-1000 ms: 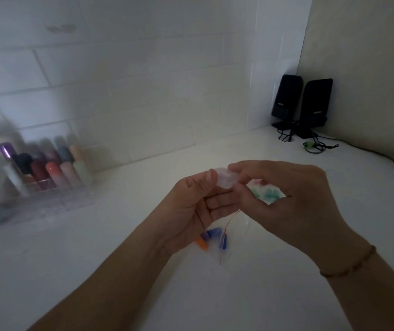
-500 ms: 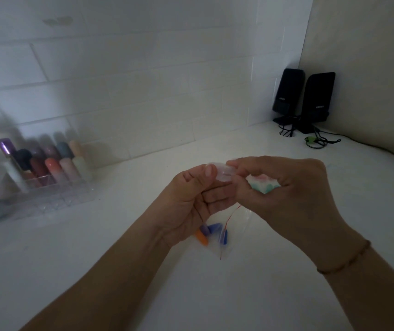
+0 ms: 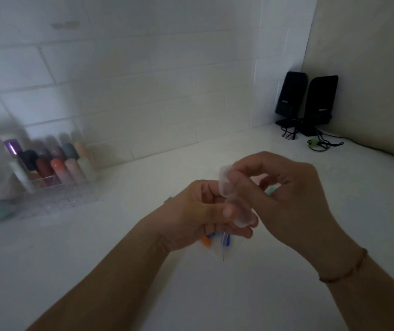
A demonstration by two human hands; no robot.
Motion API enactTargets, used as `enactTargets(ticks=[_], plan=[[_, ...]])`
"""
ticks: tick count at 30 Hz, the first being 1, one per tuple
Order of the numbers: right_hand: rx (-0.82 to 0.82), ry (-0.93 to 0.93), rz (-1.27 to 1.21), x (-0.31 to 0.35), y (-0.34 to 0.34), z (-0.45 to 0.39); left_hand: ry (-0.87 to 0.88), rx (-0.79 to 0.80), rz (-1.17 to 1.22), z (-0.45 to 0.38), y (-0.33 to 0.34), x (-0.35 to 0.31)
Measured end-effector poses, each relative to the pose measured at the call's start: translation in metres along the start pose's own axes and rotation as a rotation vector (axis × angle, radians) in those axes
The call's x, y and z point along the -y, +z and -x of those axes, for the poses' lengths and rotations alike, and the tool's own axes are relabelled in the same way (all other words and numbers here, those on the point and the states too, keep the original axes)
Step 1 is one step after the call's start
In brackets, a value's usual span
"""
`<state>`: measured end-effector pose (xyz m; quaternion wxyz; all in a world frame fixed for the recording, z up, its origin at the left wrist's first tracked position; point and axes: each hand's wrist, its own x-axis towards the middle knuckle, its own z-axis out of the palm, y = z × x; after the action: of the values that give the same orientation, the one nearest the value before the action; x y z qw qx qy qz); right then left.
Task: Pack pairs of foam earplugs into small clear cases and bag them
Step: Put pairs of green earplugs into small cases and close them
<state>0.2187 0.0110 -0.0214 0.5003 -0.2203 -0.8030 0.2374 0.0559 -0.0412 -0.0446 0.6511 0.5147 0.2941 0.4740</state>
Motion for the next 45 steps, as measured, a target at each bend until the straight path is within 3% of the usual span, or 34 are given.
enactTargets(ticks=[2,4,8,11,13,15,21,26,33,39,45], plan=[[0.043,0.02,-0.077,-0.001,0.002,0.0,-0.014,0.034,0.006,0.0,-0.004,0.003],[-0.015,-0.007,-0.156,0.0,-0.001,-0.001,0.01,-0.012,0.034,0.0,-0.01,0.001],[-0.136,0.061,0.045,-0.007,-0.018,-0.009,0.071,-0.268,0.153,0.007,-0.029,-0.02],[0.208,0.21,0.398,-0.026,-0.032,-0.01,0.074,-0.532,0.209,0.011,-0.042,-0.031],[0.532,0.317,0.483,-0.031,-0.035,-0.006,0.051,-0.697,0.212,0.011,-0.051,-0.031],[0.757,0.398,0.511,-0.03,-0.031,-0.001,0.024,-0.833,0.151,0.012,-0.06,-0.027],[0.912,0.348,0.587,-0.029,-0.008,0.005,0.072,-1.102,-0.429,0.014,-0.084,-0.018],[0.891,0.264,0.662,-0.034,0.012,0.013,-0.098,-0.993,-0.609,0.016,-0.091,-0.011],[0.85,0.21,0.67,-0.046,0.025,0.018,-0.152,-0.82,-0.681,0.017,-0.082,-0.011],[0.724,0.13,0.507,-0.042,0.03,0.016,-0.041,-0.839,-0.587,0.012,-0.08,-0.008],[0.671,0.151,0.651,-0.05,0.041,0.022,0.055,-0.775,-0.574,0.005,-0.072,-0.004]])
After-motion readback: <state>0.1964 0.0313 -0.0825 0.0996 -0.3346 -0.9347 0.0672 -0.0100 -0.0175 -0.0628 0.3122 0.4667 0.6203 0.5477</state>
